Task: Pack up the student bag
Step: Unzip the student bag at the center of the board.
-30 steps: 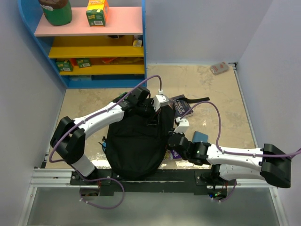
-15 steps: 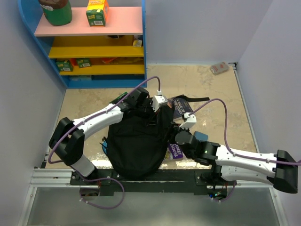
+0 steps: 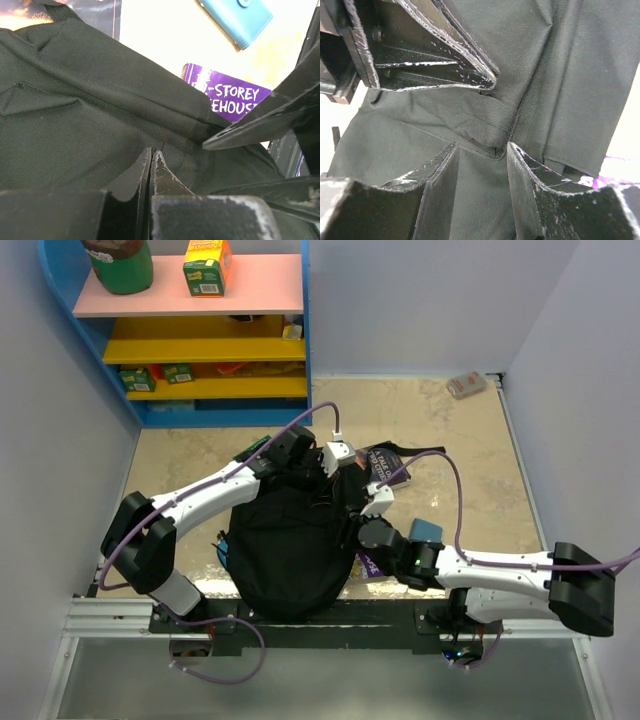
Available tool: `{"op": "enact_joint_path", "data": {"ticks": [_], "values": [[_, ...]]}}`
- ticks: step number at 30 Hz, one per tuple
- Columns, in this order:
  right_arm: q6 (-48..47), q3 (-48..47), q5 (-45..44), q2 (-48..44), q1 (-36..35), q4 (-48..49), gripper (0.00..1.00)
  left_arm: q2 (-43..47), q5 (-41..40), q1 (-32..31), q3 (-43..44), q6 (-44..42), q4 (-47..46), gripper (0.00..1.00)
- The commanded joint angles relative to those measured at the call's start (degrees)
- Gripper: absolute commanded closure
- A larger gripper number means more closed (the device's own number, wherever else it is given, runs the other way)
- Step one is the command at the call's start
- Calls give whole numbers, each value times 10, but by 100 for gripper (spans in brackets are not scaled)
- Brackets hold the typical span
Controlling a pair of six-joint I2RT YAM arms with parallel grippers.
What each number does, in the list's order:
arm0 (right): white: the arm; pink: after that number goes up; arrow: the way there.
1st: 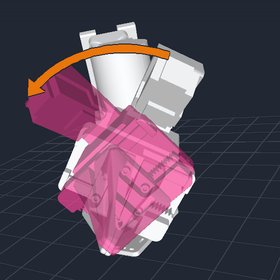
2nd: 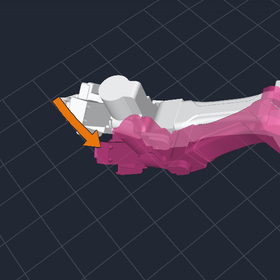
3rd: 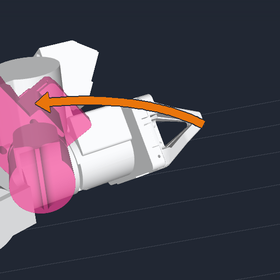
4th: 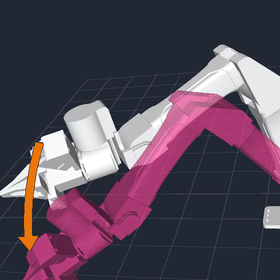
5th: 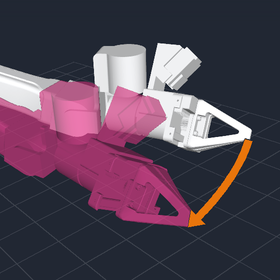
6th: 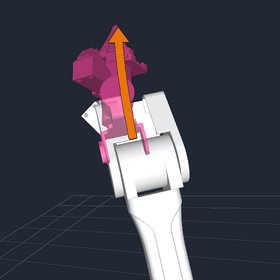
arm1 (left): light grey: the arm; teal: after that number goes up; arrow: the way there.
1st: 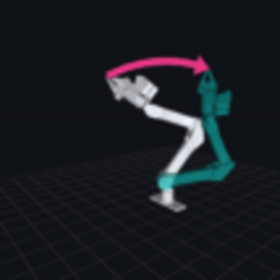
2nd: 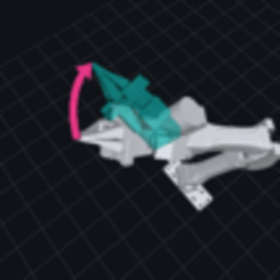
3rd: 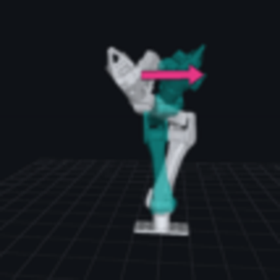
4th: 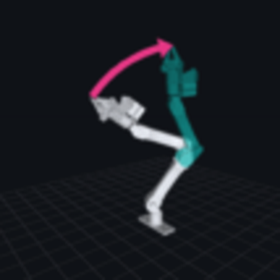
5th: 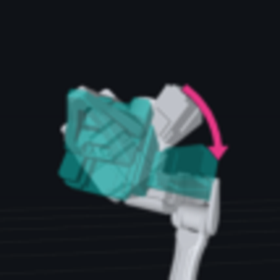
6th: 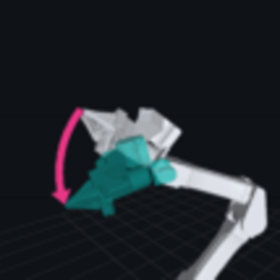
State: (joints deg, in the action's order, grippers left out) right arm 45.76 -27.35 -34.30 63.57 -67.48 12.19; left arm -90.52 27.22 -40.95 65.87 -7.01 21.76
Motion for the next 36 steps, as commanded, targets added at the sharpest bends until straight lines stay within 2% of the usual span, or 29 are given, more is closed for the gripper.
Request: {"op": "enact_joint_path", "data": {"ticks": [1,7,15,18,19,24,28,31,36], "values": [[-16,-16,-8,25,0,43,52,26,7,-2,-1,9,-25,100],[7,-42,-31,102,2,34,54,30,13,-2,0,11,-23,100],[2,-46,-62,105,1,57,71,39,26,-3,-15,5,-19,100],[-10,-49,-64,100,1,59,88,39,21,-3,-18,6,-19,100],[-12,-49,-65,95,1,57,100,38,16,-3,-18,7,-19,100],[-1,-30,-70,66,0,39,100,44,-39,-2,-15,-10,-2,100],[13,1,-72,32,0,21,100,54,-148,0,-15,-6,14,100],[21,13,-75,19,1,11,100,58,-201,9,-7,1,50,100],[25,23,-75,22,1,6,100,107,-243,32,-26,-18,79,100]]}}
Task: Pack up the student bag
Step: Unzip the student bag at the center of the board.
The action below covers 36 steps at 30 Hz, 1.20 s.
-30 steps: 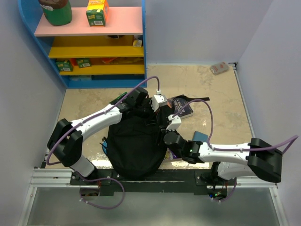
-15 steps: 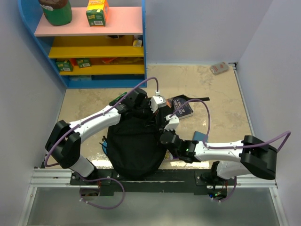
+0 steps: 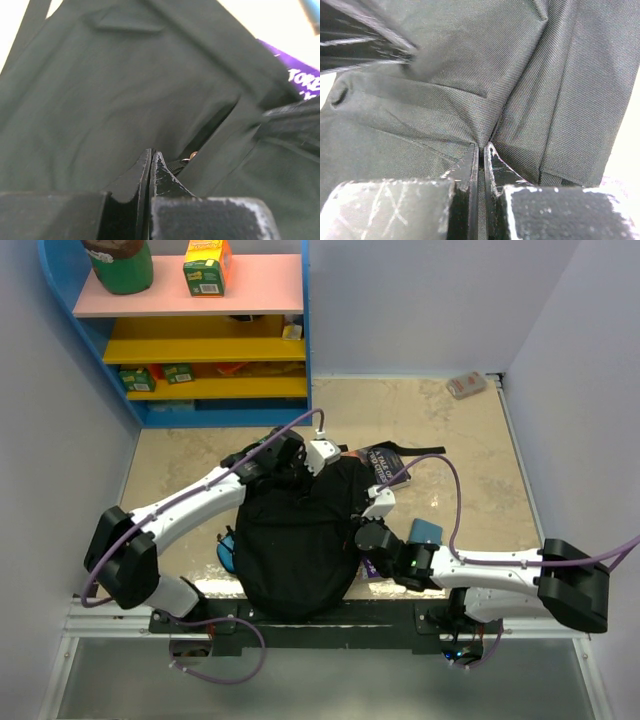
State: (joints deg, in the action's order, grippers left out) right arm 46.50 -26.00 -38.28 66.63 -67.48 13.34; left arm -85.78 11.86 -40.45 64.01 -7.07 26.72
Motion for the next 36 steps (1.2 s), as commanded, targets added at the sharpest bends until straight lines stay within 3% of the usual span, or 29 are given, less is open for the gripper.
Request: {"op": "enact_joint_path", "data": {"ticks": [1,8,23,24,25,27,31,32,36], "values": [[17,11,-36,-7,2,-5,100,69,-96,32,-18,-22,35,100],[8,12,-36,1,0,-6,100,135,-139,96,-62,-65,67,100],[-23,9,-22,3,0,2,100,156,-322,120,-148,-77,47,100],[-26,11,-19,0,0,6,100,153,-317,120,-144,-76,43,74],[-30,12,-16,-2,0,9,100,149,-309,120,-140,-70,44,57],[-37,14,-12,-8,-1,11,97,144,-294,120,-126,-66,44,35],[-49,19,-2,-14,0,12,78,142,-287,120,-89,-57,45,14],[-59,22,11,-17,0,15,71,143,-295,120,-72,-58,45,5],[-75,38,35,-32,-1,44,61,134,-314,118,-14,-67,46,0]]}}
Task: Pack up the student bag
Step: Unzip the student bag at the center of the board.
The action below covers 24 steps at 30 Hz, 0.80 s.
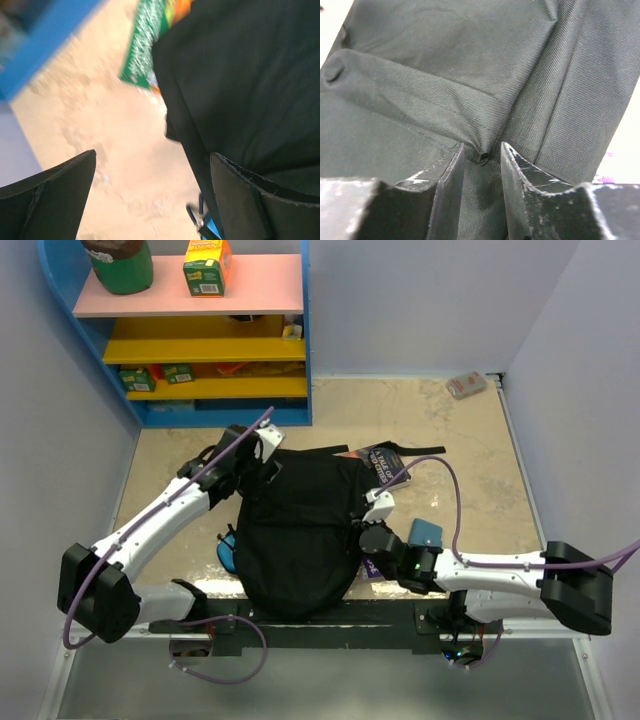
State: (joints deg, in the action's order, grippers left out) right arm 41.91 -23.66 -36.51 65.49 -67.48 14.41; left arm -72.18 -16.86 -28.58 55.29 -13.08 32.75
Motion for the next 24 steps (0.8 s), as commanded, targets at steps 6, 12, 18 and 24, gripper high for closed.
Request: {"op": "enact_joint_path", "data": {"ticks": [6,12,18,24], "values": [[-44,28,30,-35,-1,59,58,-15,152,-26,101,1,-22,0],[-44,48,43,-58,0,76,58,-90,162,-99,48,-34,-76,0],[-32,73,60,-93,0,82,57,-122,193,-101,18,-71,-125,2],[-17,86,64,-96,0,82,57,-107,254,-117,4,-111,-95,3]]}}
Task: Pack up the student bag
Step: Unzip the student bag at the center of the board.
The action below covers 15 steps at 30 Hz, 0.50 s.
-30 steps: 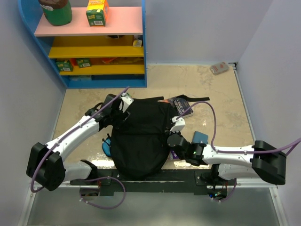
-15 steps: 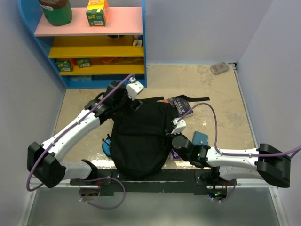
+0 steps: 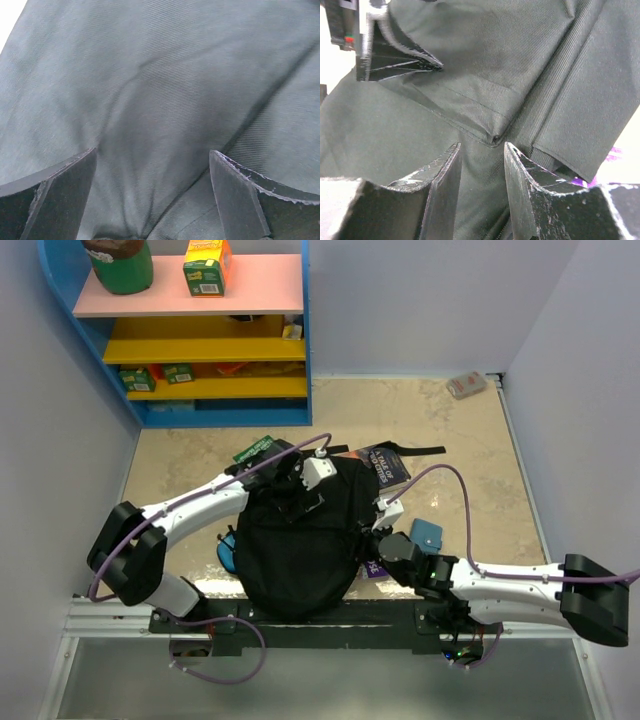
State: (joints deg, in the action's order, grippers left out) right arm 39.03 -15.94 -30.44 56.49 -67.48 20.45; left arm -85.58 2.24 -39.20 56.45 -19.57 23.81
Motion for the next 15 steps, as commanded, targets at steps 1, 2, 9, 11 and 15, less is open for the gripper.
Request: {"op": "enact_joint_path", "data": {"ticks": [1,2,9,11,15], "values": [[13,10,3,-6,0,21,57,34,72,-15,-19,-54,-1,3],[14,13,2,-7,-1,20,57,41,83,-18,-27,-62,4,3],[19,21,3,-11,0,25,57,76,9,-25,-49,-70,-42,2],[20,21,3,-5,0,25,57,76,-13,-24,-20,-60,-60,1],[27,21,4,6,0,28,57,49,-44,-25,32,-28,-91,1]]}}
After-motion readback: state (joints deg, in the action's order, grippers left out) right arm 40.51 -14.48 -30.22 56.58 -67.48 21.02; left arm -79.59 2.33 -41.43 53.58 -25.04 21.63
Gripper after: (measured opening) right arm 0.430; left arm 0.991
